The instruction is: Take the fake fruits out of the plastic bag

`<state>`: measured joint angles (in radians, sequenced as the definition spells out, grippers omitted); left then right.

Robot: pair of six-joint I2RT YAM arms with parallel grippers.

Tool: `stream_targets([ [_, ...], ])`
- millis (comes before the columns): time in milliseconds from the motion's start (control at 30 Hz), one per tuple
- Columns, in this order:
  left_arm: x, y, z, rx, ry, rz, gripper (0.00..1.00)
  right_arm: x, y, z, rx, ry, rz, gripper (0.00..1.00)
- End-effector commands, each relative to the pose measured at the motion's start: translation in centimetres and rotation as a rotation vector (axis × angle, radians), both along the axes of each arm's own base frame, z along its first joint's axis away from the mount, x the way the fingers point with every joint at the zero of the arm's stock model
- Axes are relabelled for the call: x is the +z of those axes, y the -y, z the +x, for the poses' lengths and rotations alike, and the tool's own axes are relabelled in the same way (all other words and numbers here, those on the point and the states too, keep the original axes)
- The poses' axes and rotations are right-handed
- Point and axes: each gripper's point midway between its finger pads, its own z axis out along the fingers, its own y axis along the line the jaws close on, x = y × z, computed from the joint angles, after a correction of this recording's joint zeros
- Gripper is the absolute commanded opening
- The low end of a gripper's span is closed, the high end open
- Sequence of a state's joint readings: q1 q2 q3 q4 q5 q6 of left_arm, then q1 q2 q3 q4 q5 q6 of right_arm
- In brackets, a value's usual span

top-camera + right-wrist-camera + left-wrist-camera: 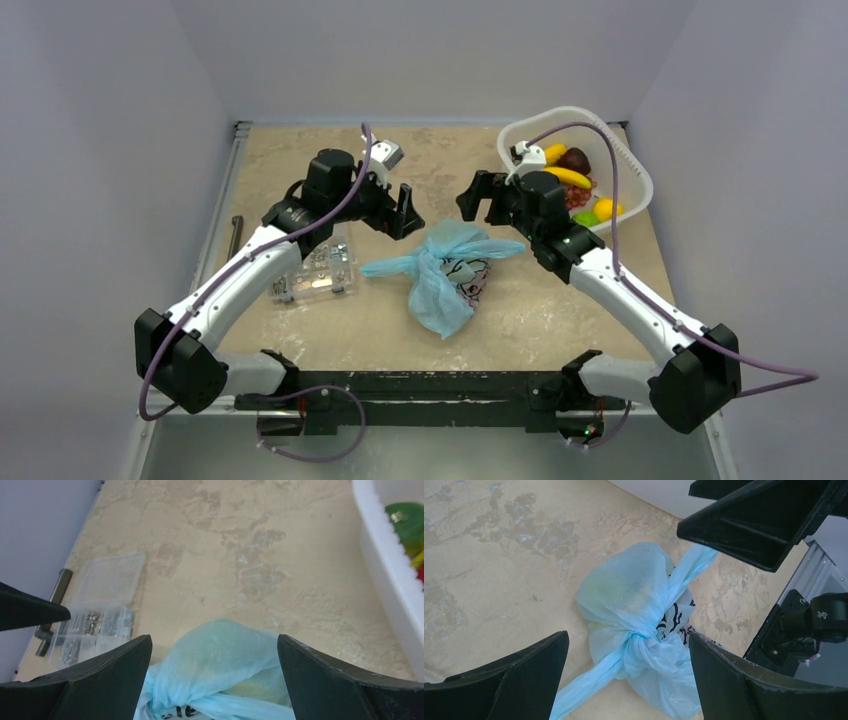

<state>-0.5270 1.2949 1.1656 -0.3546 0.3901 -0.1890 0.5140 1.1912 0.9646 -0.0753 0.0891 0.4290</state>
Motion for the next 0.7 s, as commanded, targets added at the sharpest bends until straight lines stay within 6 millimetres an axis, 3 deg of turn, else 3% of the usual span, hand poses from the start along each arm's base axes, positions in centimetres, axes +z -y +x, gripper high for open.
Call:
stream_targets([
  [0, 1.8, 0.9, -0.8, -0.052, 0.014, -0.025, 0.90, -2.4, -2.1, -1.8, 0.059, -0.123, 0.061, 0.99],
  [133, 0.4, 1.6, -1.4, -0.021, -0.042, 0.014, 0.80, -3.4, -3.2, -2.9, 0.114, -0.181, 0.105, 0.99],
  [267, -0.9, 2.8, -2.9, -0.005, -0.077, 0.037, 0.74, -4.1, -4.0, -3.5, 0.166, -0.220, 0.111, 0.85],
  [467, -2.8, 3.2, -4.6, 0.088, -0.050, 0.142, 0.59, -5.0, -4.7, -4.7, 0.208, -0.290, 0.136, 0.56],
  [600, -4.7, 3.0, -4.3, 0.143, -0.083, 0.221, 0.58, -6.2, -4.9, -5.4, 0.211, -0.342, 0.144, 0.48],
  [667, -5.2, 3.1, -4.1, 0.157, -0.102, 0.241, 0.63, -6.8, -4.8, -5.5, 0.203, -0.360, 0.146, 0.45],
])
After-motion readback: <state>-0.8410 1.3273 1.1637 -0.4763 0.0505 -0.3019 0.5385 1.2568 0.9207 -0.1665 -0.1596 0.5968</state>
